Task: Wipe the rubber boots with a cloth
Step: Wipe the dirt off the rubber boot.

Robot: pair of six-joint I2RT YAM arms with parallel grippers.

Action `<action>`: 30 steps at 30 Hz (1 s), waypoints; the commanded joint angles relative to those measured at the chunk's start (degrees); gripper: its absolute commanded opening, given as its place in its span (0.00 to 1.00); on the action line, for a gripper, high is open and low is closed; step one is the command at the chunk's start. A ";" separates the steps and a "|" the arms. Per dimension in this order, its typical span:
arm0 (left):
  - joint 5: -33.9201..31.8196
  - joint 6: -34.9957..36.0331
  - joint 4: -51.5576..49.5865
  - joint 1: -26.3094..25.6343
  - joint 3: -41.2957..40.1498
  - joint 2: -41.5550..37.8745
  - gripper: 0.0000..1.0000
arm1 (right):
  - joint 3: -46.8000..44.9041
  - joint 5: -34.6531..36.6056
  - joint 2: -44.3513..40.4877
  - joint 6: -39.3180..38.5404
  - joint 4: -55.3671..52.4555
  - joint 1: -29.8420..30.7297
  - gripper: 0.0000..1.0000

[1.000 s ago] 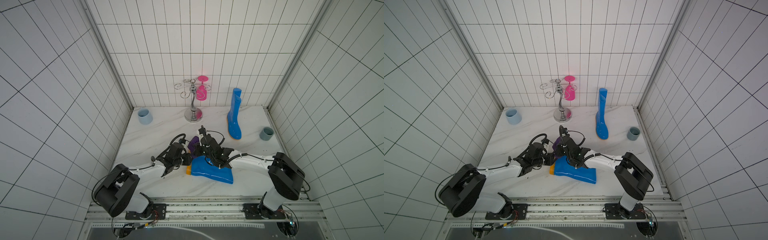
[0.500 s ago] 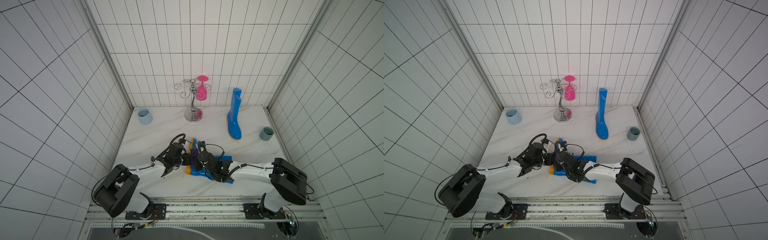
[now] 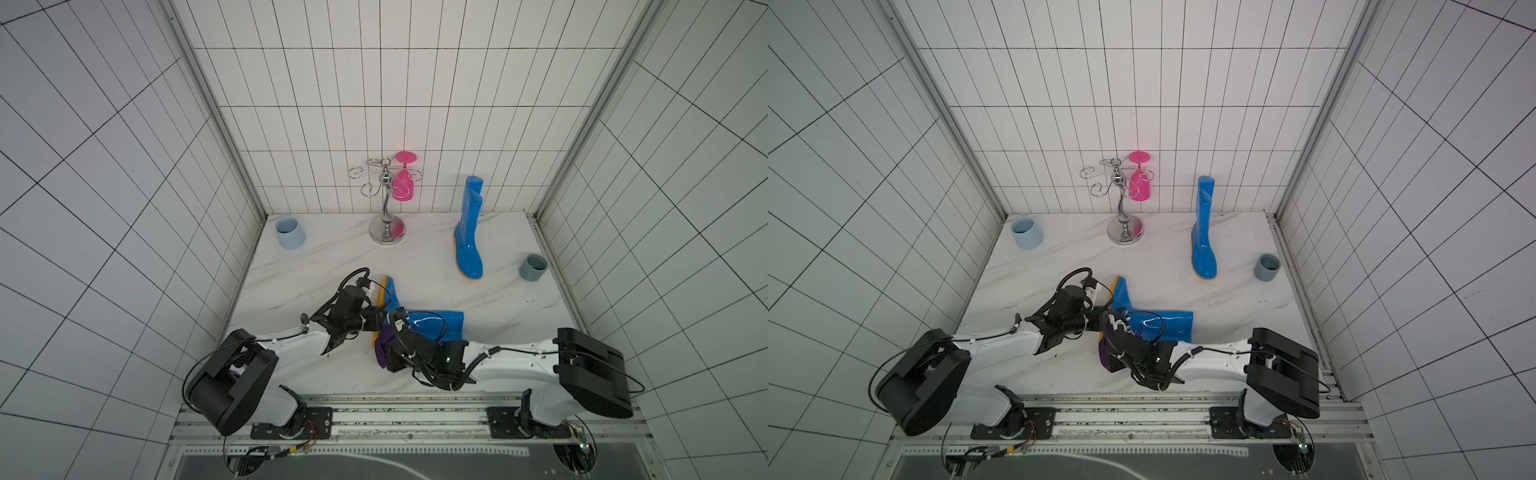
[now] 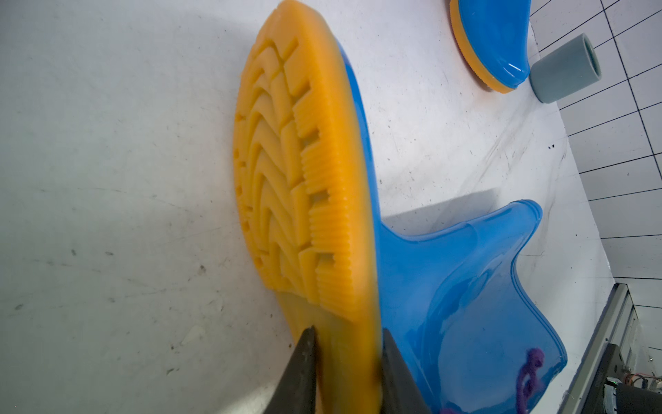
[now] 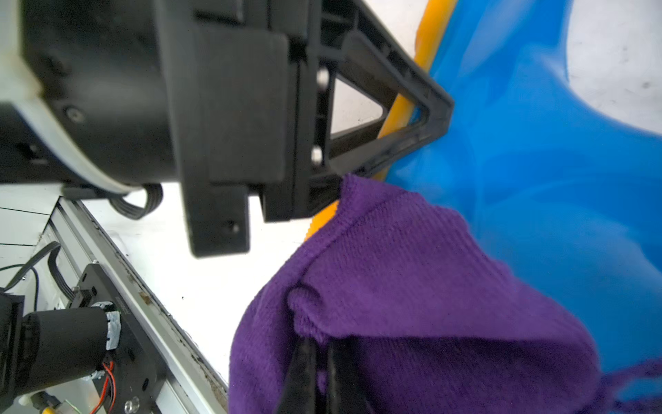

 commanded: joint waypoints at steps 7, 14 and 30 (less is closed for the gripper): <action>0.83 0.93 -8.12 -0.05 -3.15 3.25 0.25 | -0.40 4.54 -9.36 -7.90 -8.98 -14.19 0.00; 1.01 1.01 -8.11 -0.07 -3.08 3.41 0.25 | 13.12 -1.82 1.79 -15.84 -4.27 -25.36 0.00; 0.92 0.93 -8.20 -0.08 -3.00 3.64 0.25 | 30.20 -10.61 17.59 -14.86 -4.34 -26.78 0.00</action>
